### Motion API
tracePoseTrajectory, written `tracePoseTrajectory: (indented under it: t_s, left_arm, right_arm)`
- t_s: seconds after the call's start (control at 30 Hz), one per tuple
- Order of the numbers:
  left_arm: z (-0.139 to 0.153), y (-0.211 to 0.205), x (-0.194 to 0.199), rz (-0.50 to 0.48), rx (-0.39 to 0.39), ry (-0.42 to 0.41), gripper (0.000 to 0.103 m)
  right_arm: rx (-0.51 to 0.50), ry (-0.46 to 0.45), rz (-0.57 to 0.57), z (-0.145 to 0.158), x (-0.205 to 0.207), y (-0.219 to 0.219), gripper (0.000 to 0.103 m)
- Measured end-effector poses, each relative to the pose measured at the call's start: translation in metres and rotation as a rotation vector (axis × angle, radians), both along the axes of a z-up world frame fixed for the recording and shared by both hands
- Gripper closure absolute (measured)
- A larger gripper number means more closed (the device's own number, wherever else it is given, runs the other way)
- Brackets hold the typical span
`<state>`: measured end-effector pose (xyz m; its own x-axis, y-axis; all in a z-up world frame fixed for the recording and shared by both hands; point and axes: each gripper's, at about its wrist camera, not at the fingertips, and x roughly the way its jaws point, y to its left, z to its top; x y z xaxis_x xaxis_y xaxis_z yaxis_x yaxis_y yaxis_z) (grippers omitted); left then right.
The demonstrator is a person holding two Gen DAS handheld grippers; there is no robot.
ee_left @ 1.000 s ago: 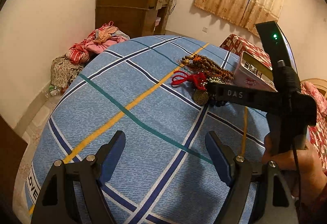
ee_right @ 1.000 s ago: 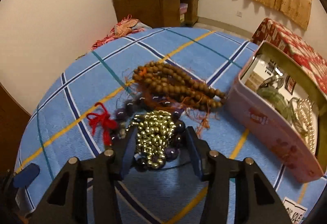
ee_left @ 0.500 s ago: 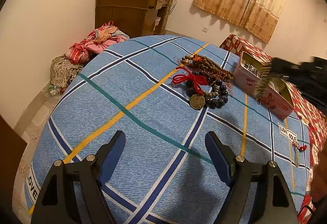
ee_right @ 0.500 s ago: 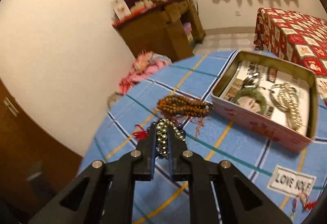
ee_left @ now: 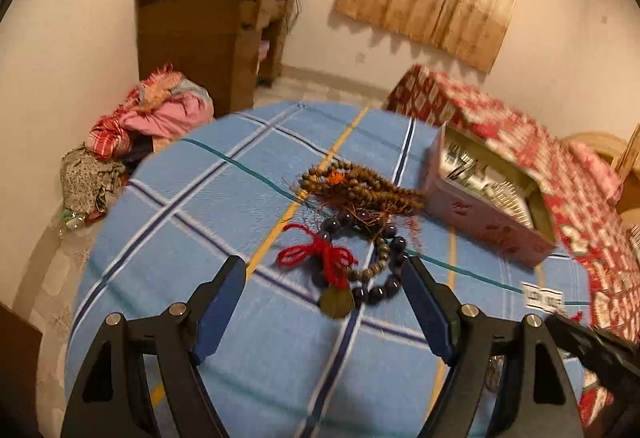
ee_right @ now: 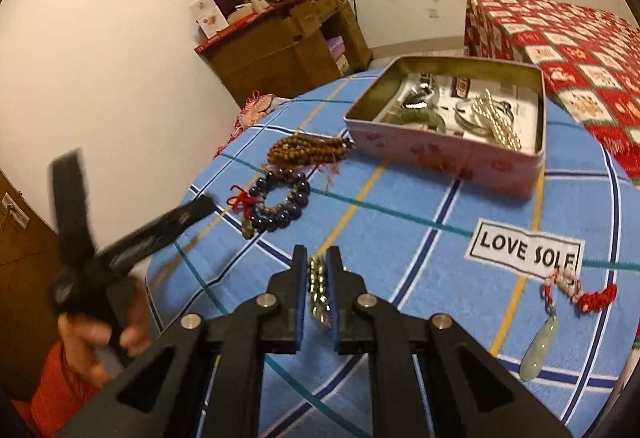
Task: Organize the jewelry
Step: 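Pull the red tassel away with the left gripper while the right holds the gold strand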
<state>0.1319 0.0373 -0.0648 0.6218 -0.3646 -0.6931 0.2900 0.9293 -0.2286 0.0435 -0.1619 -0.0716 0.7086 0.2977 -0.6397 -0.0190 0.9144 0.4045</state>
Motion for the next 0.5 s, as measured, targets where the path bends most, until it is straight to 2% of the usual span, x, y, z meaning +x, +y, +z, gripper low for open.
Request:
tracePoseTrajectory:
  t_s: [0.1, 0.13, 0.17, 0.2, 0.27, 0.47, 0.5]
  left_arm:
    - [-0.016, -0.018, 0.021, -0.006, 0.041, 0.038, 0.025]
    - [-0.020, -0.021, 0.025, -0.009, 0.054, 0.045, 0.039]
    - [-0.025, -0.024, 0.029, -0.015, 0.070, 0.064, 0.058]
    - [-0.031, -0.024, 0.035, -0.012, 0.071, 0.100, 0.063]
    - [-0.027, -0.018, 0.035, -0.014, 0.019, 0.085, 0.090]
    - [-0.002, -0.002, 0.013, -0.058, -0.044, -0.015, 0.091]
    - [0.005, 0.001, 0.005, -0.068, -0.069, -0.039, 0.094]
  right_arm:
    - [0.011, 0.005, 0.003, -0.002, -0.003, -0.002, 0.091]
    - [0.012, 0.007, 0.005, -0.003, -0.004, -0.003, 0.091]
    - [0.014, 0.011, 0.007, -0.004, -0.003, -0.004, 0.091]
    - [0.013, 0.012, 0.007, -0.005, -0.004, -0.003, 0.091]
    - [0.008, 0.011, 0.007, -0.008, -0.006, -0.004, 0.091]
    - [0.027, -0.011, -0.008, -0.006, -0.009, -0.012, 0.091]
    - [0.032, -0.012, -0.010, -0.006, -0.010, -0.013, 0.091]
